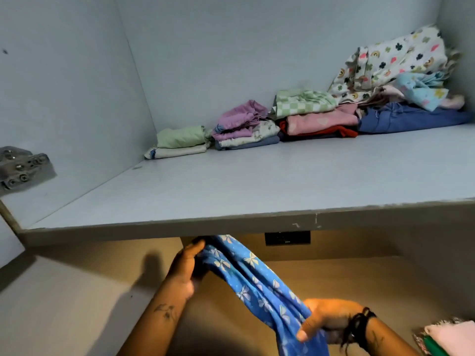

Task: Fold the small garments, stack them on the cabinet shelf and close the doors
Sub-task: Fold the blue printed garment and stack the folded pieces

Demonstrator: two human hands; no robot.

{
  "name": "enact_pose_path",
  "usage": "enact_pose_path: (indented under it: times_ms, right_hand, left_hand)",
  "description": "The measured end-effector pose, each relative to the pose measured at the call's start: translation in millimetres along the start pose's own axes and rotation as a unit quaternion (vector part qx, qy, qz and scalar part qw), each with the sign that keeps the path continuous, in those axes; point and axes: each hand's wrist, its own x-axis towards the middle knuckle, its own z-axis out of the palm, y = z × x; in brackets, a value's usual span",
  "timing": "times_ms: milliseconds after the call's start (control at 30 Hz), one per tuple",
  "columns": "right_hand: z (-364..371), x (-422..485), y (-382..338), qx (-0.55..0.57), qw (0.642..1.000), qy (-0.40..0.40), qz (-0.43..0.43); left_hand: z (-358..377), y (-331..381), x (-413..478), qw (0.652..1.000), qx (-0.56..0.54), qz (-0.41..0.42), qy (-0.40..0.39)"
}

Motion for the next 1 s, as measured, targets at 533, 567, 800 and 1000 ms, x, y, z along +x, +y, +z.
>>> enact_pose_path:
  times_ms: [533, 567, 800, 1000]
  right_hand:
    - [-65, -54, 57, -0.447, 0.756, 0.344, 0.332]
    - [-55, -50, 60, -0.501, 0.709, 0.381, 0.317]
    - [38, 19, 91, -0.609, 0.716, 0.34, 0.029]
    - [72, 72, 118, -0.639, 0.719, 0.255, 0.102]
  left_hand:
    - [-67, -166, -38, 0.914, 0.296, -0.167, 0.221]
    - [-69, -169, -37, 0.904, 0.319, -0.168, 0.228]
    - [-62, -169, -36, 0.912, 0.324, -0.13, 0.216]
    - [-53, -155, -40, 0.927, 0.283, -0.191, 0.154]
